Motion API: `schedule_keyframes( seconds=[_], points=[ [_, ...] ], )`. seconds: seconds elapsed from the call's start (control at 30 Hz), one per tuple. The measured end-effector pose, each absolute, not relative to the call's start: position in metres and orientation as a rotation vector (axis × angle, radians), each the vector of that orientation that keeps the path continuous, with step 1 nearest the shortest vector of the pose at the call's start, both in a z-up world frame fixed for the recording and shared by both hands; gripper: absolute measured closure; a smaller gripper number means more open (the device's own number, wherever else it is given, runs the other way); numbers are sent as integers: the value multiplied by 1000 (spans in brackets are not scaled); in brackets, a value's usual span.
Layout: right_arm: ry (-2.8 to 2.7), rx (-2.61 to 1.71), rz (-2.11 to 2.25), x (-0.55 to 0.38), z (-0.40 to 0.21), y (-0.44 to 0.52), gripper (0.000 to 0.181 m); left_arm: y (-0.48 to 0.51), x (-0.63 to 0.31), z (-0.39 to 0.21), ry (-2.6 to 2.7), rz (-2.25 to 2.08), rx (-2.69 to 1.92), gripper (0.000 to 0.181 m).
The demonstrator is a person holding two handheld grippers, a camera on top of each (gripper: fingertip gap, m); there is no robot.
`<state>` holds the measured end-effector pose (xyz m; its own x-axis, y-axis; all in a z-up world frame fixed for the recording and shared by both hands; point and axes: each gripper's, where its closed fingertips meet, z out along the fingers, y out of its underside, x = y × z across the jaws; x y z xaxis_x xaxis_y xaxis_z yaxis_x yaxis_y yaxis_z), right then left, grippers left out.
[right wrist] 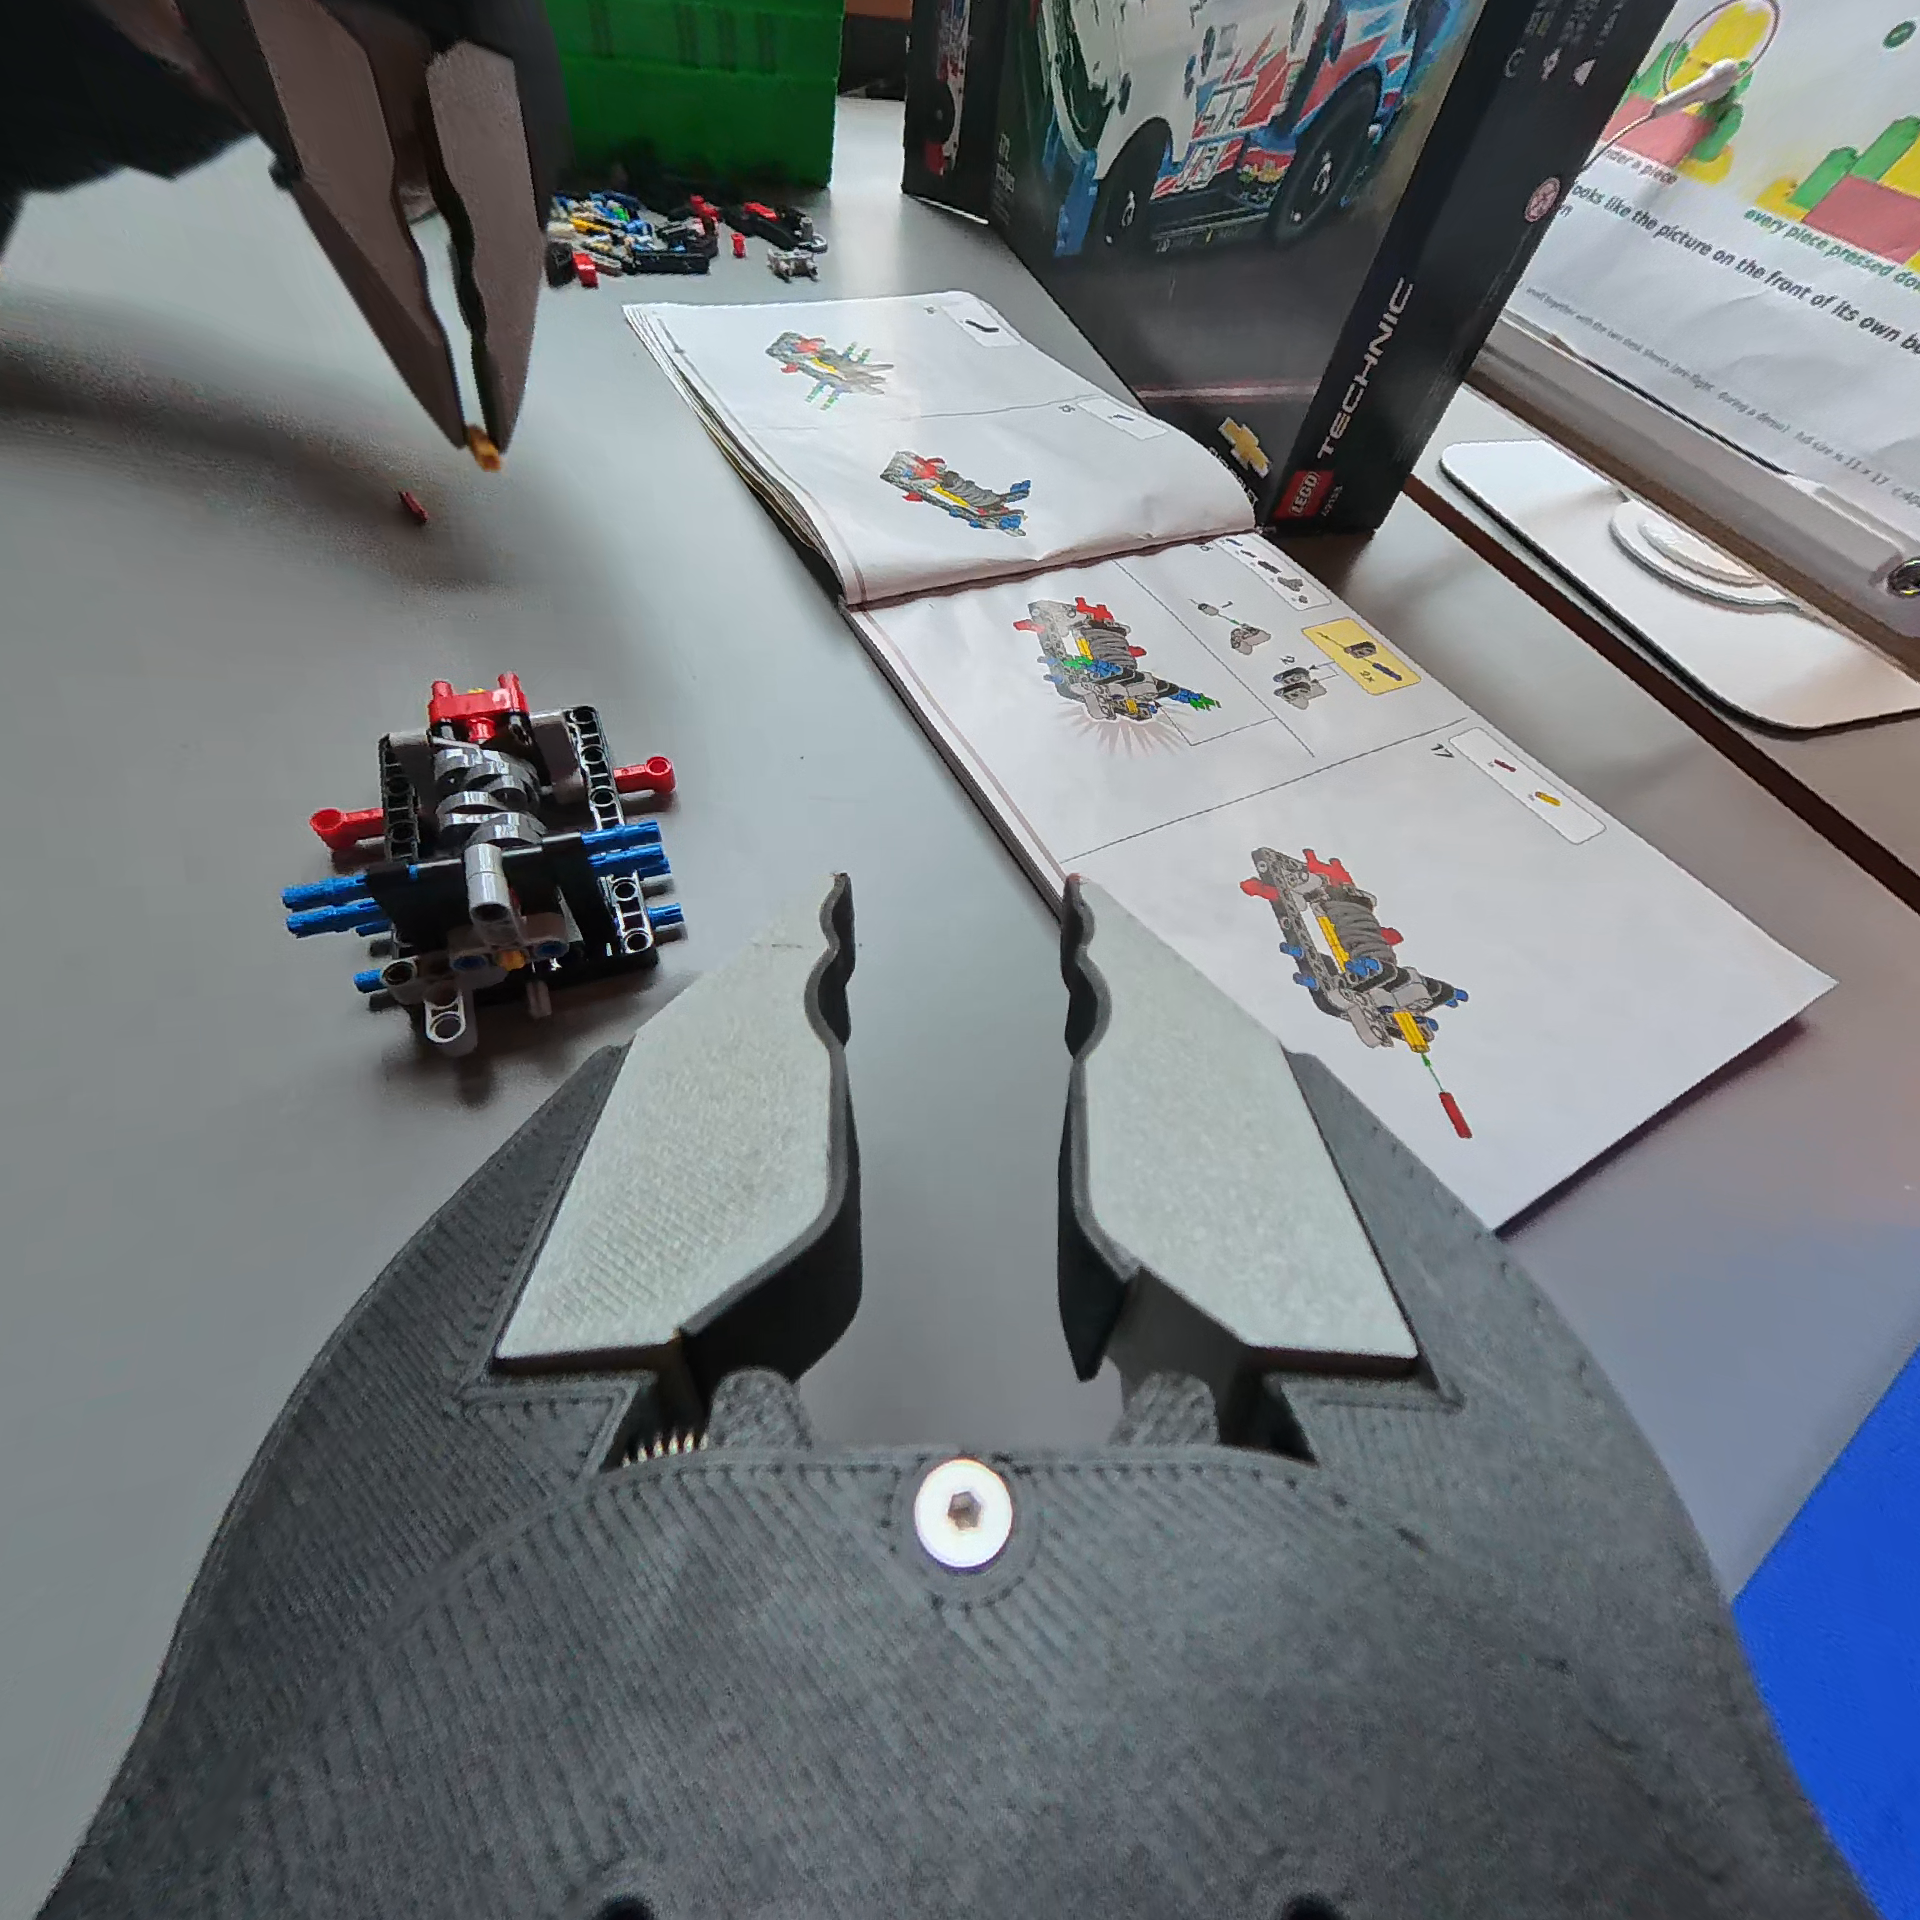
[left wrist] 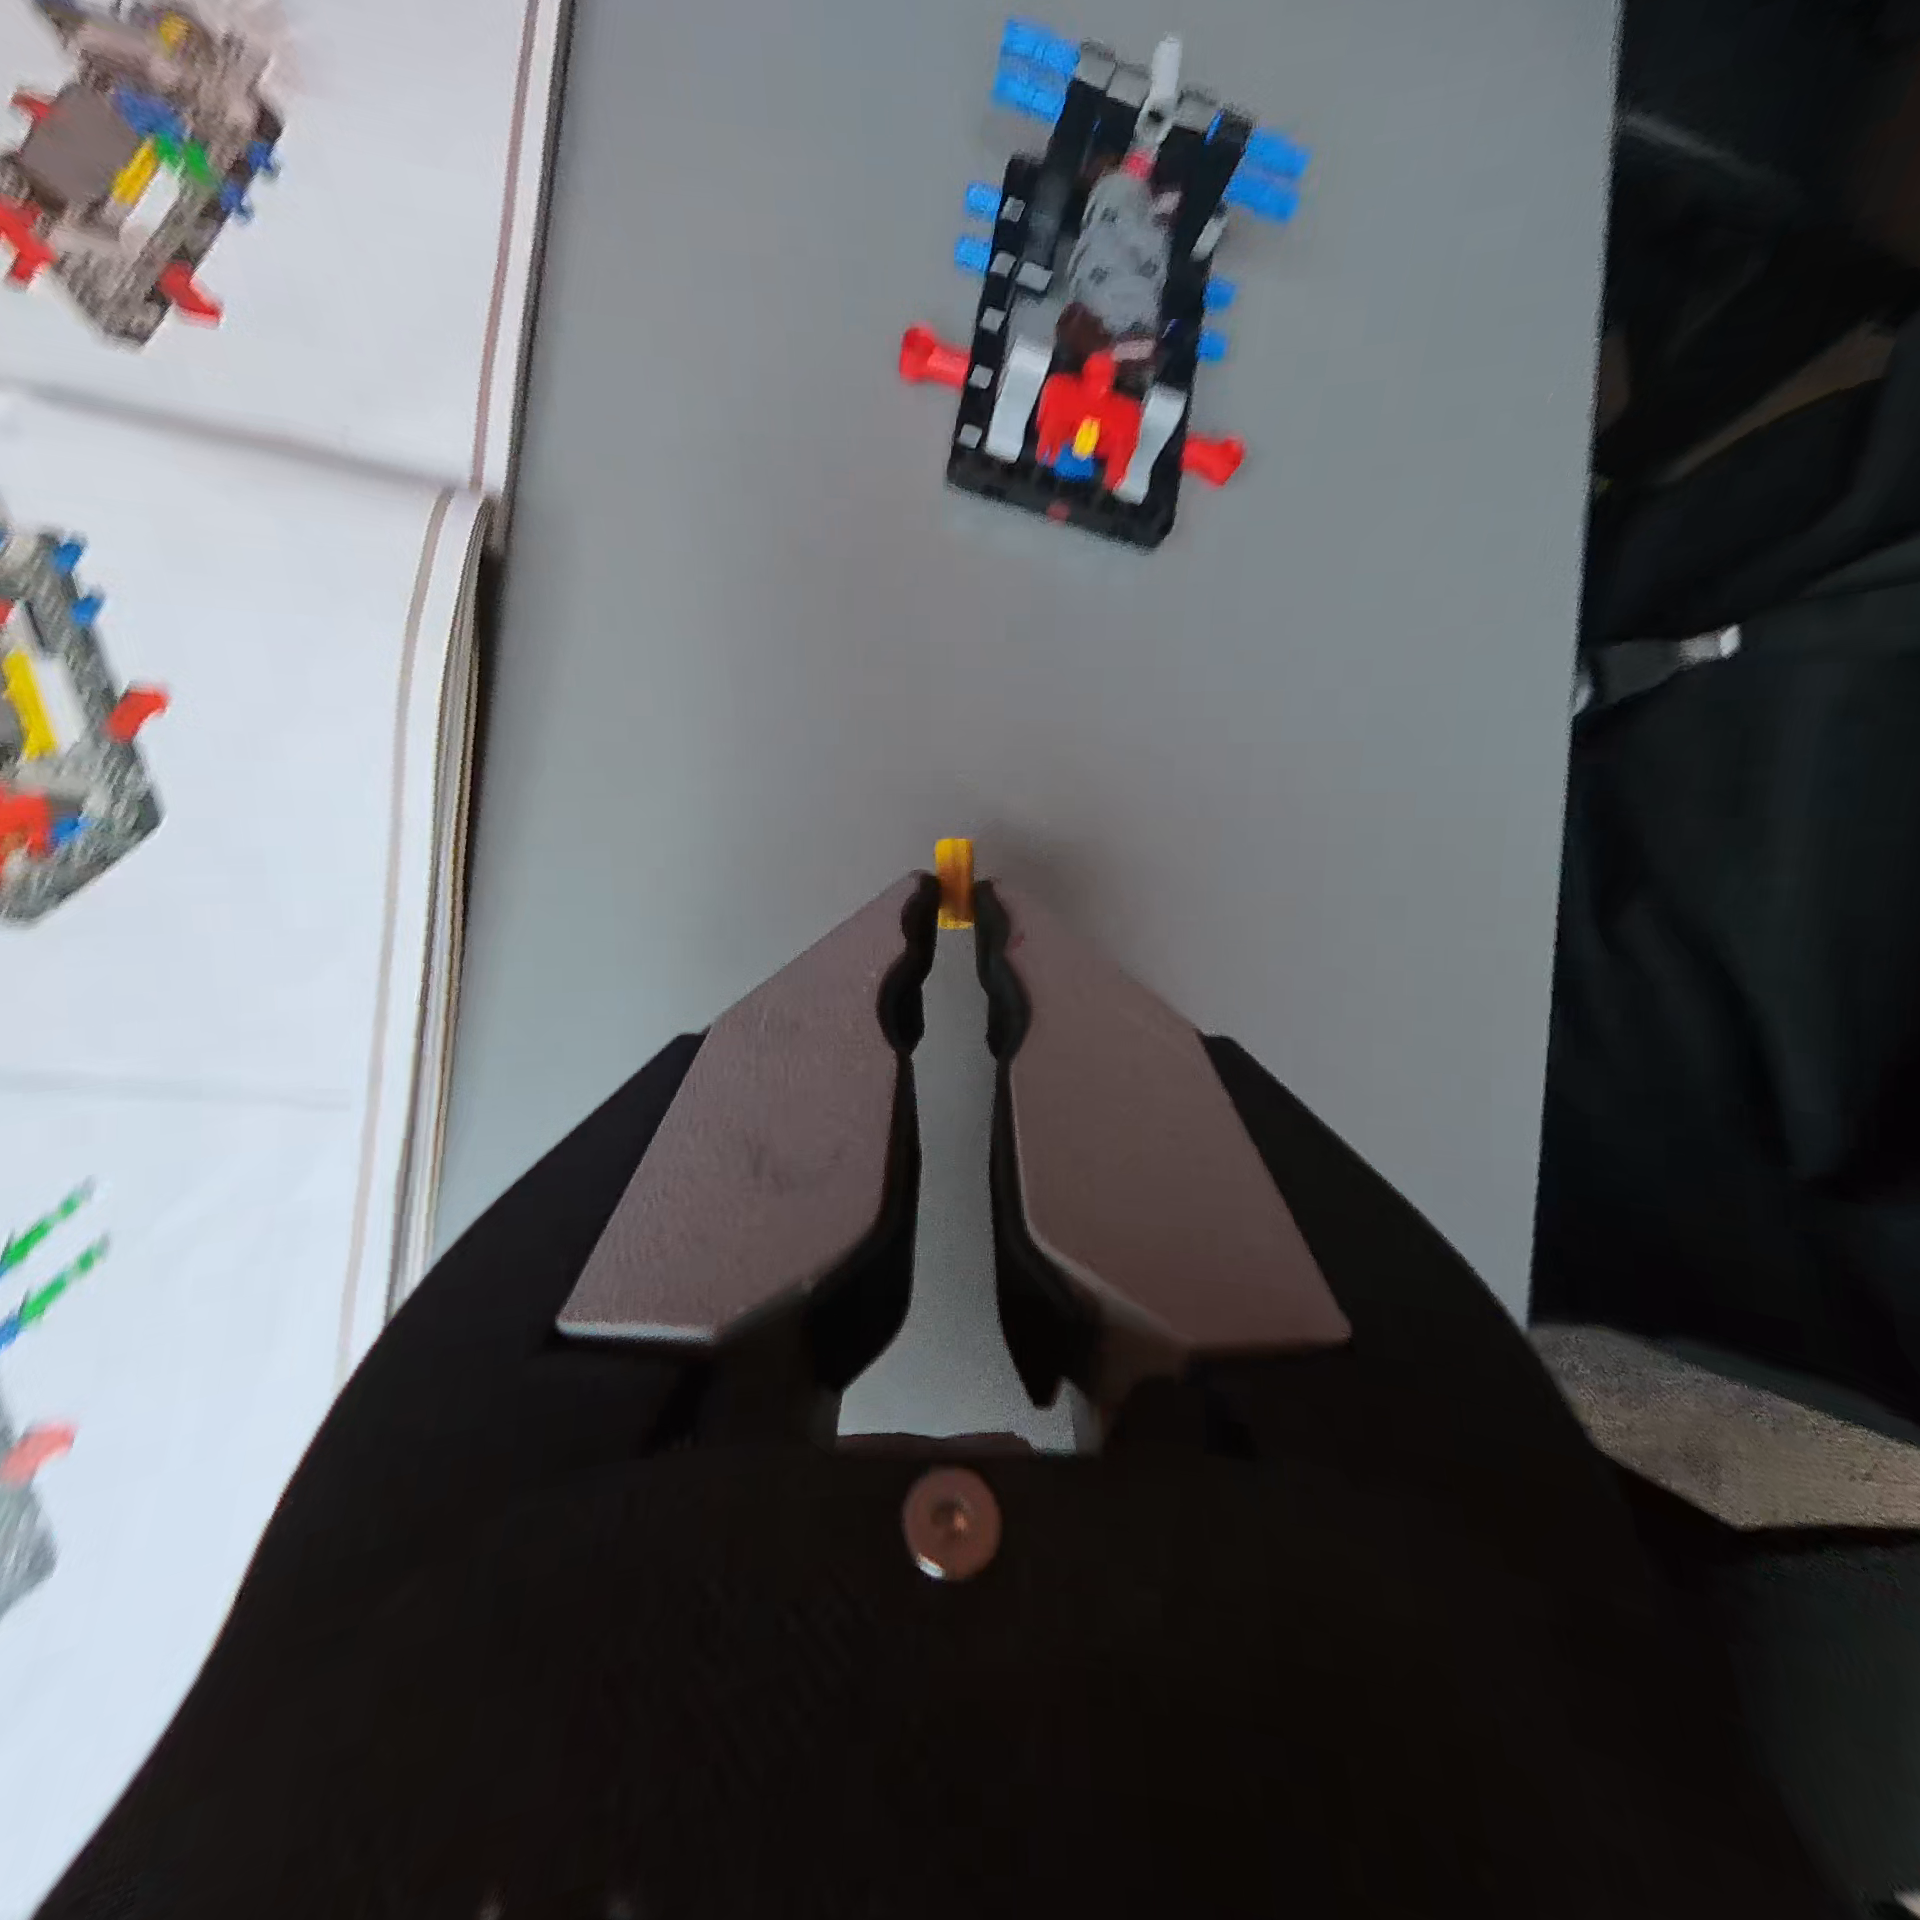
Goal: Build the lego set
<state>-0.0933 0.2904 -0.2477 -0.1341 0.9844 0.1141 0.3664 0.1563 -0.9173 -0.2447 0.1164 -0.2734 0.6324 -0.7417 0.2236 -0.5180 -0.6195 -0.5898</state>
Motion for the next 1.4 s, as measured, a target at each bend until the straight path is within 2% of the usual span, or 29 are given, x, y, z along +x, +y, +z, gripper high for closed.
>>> schedule_keyframes(
  seconds=[0.1,0.7,1.07,1.2,1.4],
  points=[
    [-1656,-1319,954,-94,-251,289,145,101,-264,-280,982,-542,-2425,177],
    [-1653,-1316,936,-93,-251,290,148,90,-261,-302,921,-740,-2478,176],
    [-1617,-1320,953,-90,-246,295,149,89,-269,-296,921,-698,-2475,159],
    [-1602,-1317,952,-89,-243,296,149,91,-267,-281,882,-731,-2415,159],
    [-1565,-1299,941,-88,-236,298,149,121,-280,-253,728,-611,-2262,147]
  ],
)
